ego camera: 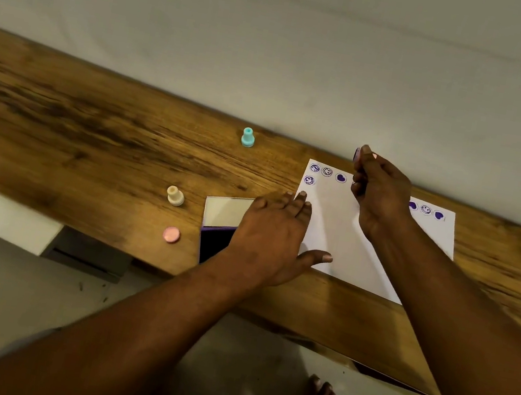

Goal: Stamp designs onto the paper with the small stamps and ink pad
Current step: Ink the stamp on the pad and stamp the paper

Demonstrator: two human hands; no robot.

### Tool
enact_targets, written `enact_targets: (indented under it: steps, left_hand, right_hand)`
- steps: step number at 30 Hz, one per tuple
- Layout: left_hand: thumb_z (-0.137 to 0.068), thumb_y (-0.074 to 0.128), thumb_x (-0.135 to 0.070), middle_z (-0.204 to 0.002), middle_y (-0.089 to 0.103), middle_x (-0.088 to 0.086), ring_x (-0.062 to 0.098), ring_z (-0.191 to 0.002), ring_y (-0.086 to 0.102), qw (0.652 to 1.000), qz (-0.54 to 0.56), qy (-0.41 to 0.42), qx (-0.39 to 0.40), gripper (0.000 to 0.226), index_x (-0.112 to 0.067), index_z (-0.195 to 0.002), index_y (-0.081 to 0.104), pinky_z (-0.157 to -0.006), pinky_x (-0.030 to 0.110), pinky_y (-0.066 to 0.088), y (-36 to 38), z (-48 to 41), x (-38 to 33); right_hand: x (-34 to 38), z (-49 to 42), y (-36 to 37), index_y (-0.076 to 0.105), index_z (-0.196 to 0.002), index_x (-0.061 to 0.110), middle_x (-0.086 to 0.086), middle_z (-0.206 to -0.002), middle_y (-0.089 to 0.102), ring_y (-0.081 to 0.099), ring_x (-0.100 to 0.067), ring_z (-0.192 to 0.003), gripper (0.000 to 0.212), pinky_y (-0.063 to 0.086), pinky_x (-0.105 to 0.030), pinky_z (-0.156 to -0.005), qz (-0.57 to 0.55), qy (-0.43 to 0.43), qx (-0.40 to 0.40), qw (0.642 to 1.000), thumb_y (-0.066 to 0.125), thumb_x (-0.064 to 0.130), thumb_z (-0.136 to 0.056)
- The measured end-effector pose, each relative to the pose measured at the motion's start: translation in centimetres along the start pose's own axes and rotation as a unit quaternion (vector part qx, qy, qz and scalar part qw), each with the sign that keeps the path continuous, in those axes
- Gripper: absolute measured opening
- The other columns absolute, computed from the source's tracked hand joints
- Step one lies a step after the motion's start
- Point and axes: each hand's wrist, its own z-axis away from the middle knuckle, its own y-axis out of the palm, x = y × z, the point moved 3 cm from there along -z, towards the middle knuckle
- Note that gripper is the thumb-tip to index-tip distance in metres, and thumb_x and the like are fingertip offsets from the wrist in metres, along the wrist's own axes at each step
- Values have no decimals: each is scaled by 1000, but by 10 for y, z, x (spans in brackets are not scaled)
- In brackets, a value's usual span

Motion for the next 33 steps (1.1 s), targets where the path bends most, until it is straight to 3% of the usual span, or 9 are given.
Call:
enact_targets:
  steps: [11, 16, 20, 25, 29, 33]
  left_hand:
    - [-89, 39, -87, -167, 38, -2, 21, -154, 34, 997, 27, -43, -59, 94, -29, -162, 34, -122, 49, 27, -16, 42, 68]
    - [-78, 60, -86, -156, 53, -6, 20, -141, 49, 995, 34, -73, -63, 97, -34, -157, 41, -117, 47, 35, -17, 70, 104]
    - [-70, 62, -90, -148, 58, -8, 17, -134, 50, 996, -2, -67, -50, 100, -35, -152, 49, -113, 43, 37, -9, 85, 118]
    - [-64, 62, -94, -143, 57, -8, 19, -133, 49, 997, -10, -69, -36, 103, -36, -148, 53, -109, 43, 37, -5, 91, 125]
    - [-64, 68, -89, -134, 61, -9, 20, -129, 50, 997, 5, -59, -45, 90, -37, -138, 62, -106, 42, 36, -6, 91, 124]
    - [-70, 74, -78, -127, 62, -10, 19, -126, 50, 997, 15, -55, -50, 72, -39, -130, 65, -106, 42, 35, -7, 89, 124]
  right_hand:
    - [0, 0, 11, 76, -84, 16, 4, -65, 64, 56, -7, -58, 24, 48, -19, -56, 19, 17, 4, 1000, 75, 38, -93]
    - [-3, 24, 35, 80, -90, 17, 2, -71, 62, 53, -8, -65, 23, 49, -24, -64, 142, -56, 152, 977, 78, 40, -90]
    - [-14, 62, 59, 79, -102, 22, 6, -90, 76, 68, -11, -80, 26, 55, -29, -69, 337, -141, 275, 889, 81, 41, -85]
    - [-41, 116, 82, 76, -109, 26, 14, -95, 74, 68, -4, -84, 26, 55, -18, -67, 497, -240, 371, 747, 79, 40, -87]
    - [-51, 138, 94, 74, -118, 21, 5, -102, 75, 64, -8, -83, 28, 49, -16, -69, 577, -330, 381, 643, 71, 33, -93]
    - [-48, 145, 101, 66, -108, 22, 2, -94, 70, 60, -11, -76, 24, 44, -23, -62, 597, -394, 355, 602, 58, 43, -98]
